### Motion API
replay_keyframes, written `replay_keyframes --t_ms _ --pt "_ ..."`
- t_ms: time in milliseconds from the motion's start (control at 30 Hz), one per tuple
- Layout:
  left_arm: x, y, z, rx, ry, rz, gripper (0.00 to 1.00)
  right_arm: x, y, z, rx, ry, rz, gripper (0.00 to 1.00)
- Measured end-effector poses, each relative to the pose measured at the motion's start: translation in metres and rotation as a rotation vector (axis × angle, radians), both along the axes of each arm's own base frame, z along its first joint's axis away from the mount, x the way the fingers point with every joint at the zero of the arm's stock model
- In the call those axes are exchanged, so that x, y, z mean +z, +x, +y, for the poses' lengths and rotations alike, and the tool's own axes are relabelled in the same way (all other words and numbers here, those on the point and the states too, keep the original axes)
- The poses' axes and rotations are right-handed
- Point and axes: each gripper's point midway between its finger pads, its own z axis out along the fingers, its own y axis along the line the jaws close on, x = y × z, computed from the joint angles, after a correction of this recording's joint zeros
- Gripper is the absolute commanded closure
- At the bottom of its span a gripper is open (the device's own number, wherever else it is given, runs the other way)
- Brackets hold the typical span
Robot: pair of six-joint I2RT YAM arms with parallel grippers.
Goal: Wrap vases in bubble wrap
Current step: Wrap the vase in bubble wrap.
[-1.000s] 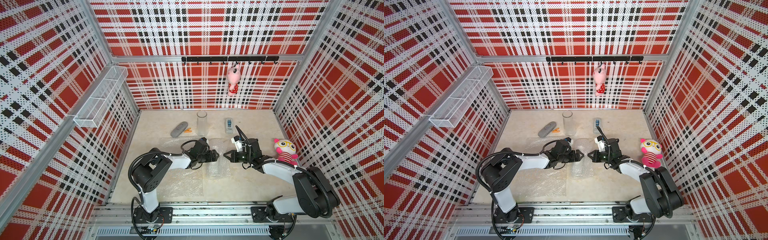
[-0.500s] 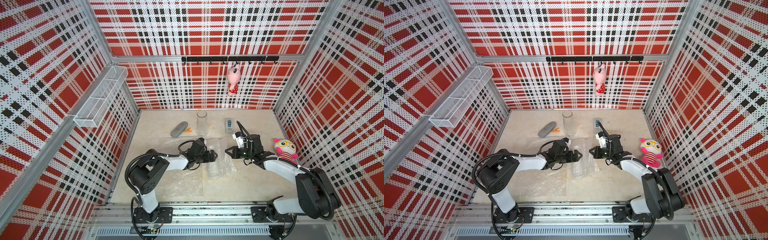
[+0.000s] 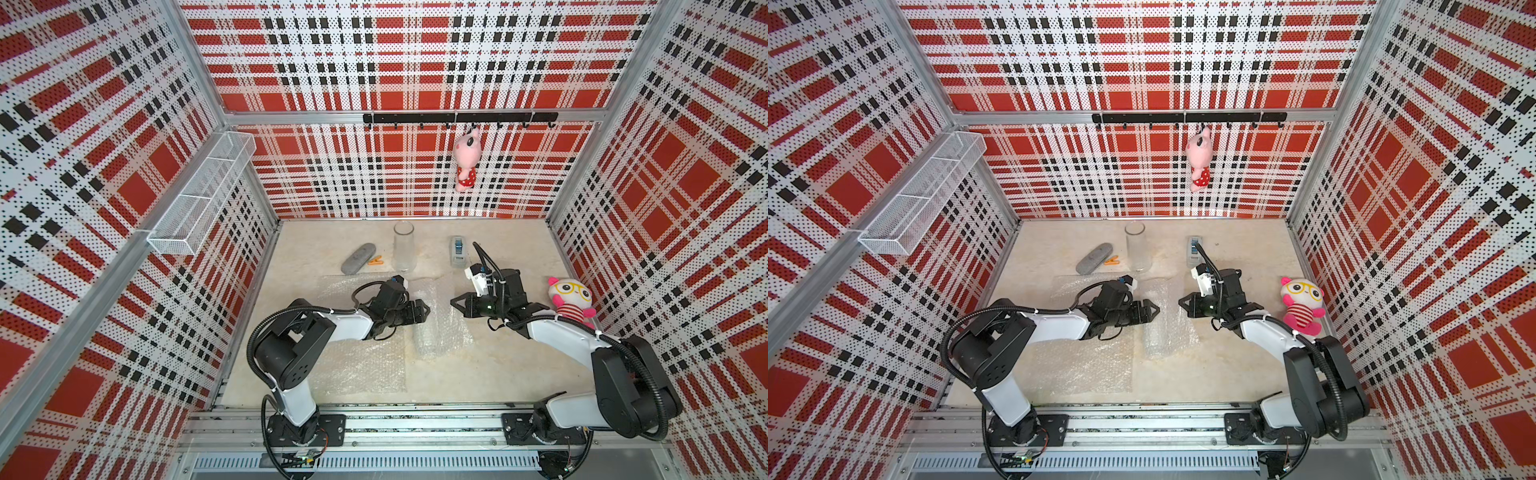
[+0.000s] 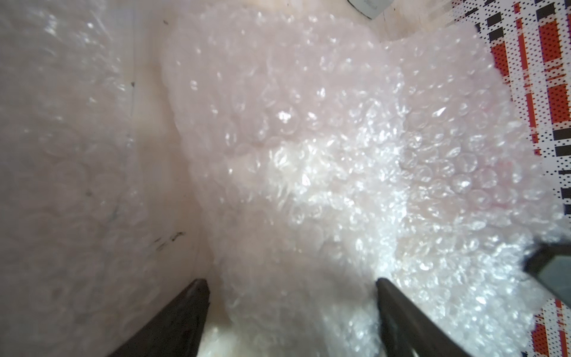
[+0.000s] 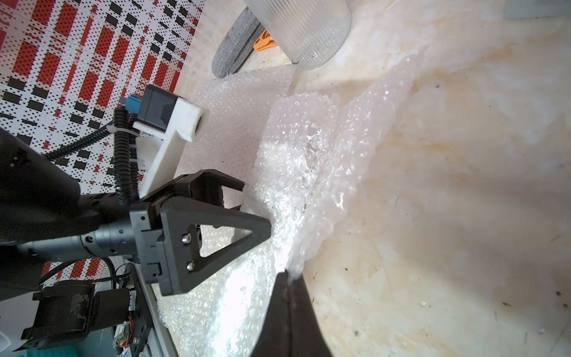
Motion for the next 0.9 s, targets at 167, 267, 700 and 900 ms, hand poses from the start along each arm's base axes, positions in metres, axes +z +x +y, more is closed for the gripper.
replay_keyframes --t_ms 167,267,700,900 --pt "0.0 0.0 0.0 0.002 -0.001 0.001 0.23 -0.012 0.006 -0.013 -0.047 -0.021 0.025 1.0" --pt "0.0 0.0 0.0 0.002 -0.001 0.001 0.26 -0.025 0.006 -0.021 -0.071 -0.028 0.054 1.0" --pt "0.001 0.003 -0.011 0.0 0.004 0.007 0.38 -0.015 -0.005 -0.01 -0.016 0.07 0.069 1.0" --pt "0.001 0.003 -0.017 -0.004 0.01 -0.001 0.39 -0.002 -0.009 0.009 0.026 0.125 0.052 1.0"
